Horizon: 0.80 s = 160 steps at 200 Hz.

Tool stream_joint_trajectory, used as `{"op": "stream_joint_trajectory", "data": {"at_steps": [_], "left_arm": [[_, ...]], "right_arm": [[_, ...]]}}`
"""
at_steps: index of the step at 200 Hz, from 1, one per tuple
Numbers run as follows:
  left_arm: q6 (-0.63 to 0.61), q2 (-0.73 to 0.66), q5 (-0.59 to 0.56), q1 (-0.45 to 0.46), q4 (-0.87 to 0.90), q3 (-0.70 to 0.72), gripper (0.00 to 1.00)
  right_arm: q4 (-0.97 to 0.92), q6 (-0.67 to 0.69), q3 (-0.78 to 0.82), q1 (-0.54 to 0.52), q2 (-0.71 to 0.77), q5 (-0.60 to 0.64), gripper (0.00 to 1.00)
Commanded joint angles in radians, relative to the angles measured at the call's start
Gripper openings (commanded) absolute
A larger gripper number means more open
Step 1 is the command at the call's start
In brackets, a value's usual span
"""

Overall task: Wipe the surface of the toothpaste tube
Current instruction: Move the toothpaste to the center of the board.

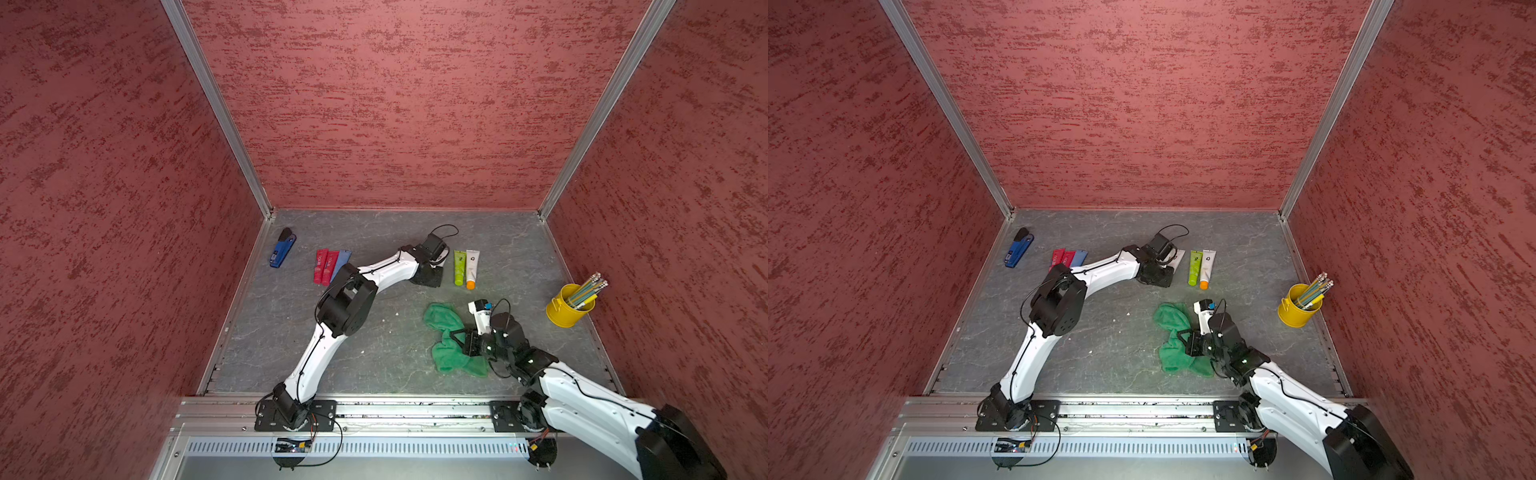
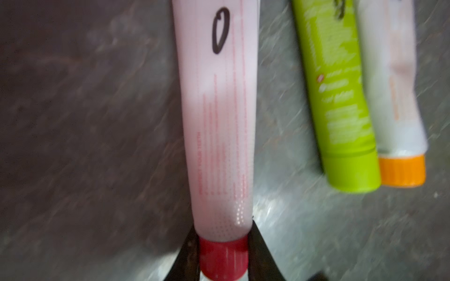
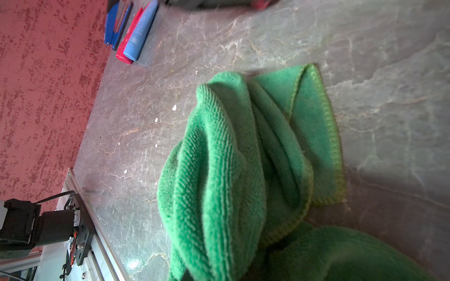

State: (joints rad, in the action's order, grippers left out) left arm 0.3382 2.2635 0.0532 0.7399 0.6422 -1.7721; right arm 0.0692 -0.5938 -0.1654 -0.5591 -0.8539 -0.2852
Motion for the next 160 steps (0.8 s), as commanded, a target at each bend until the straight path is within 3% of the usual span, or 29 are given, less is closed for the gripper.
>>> {"op": "stream_joint_trajectory", "data": {"at_steps": [1, 42, 84, 129, 160], "left_arm": [[-0.040, -0.199, -0.055, -0.005, 0.017, 0.179, 0.15], [-0.039, -0.531, -0.117, 0.021, 0.034, 0.546, 0.15], [-0.026, -0.729, -0.152, 0.120, 0.012, 0.797, 0.15], [0.025, -0.742, -0.194, 0.276, -0.067, 0.916, 0.16], [0.019, -0.698, -0.224, 0.327, -0.122, 0.932, 0.36]], "right_arm": [[0.000, 0.009, -0.006, 0.004, 0.014, 0.025, 0.00], [0.025, 0.032, -0.062, 0.007, -0.038, 0.065, 0.00], [0.030, 0.075, -0.205, 0.013, -0.131, 0.120, 0.00], [0.021, 0.153, -0.372, 0.011, -0.322, 0.222, 0.00], [0.083, 0.172, -0.445, 0.010, -0.495, 0.166, 0.00]]}}
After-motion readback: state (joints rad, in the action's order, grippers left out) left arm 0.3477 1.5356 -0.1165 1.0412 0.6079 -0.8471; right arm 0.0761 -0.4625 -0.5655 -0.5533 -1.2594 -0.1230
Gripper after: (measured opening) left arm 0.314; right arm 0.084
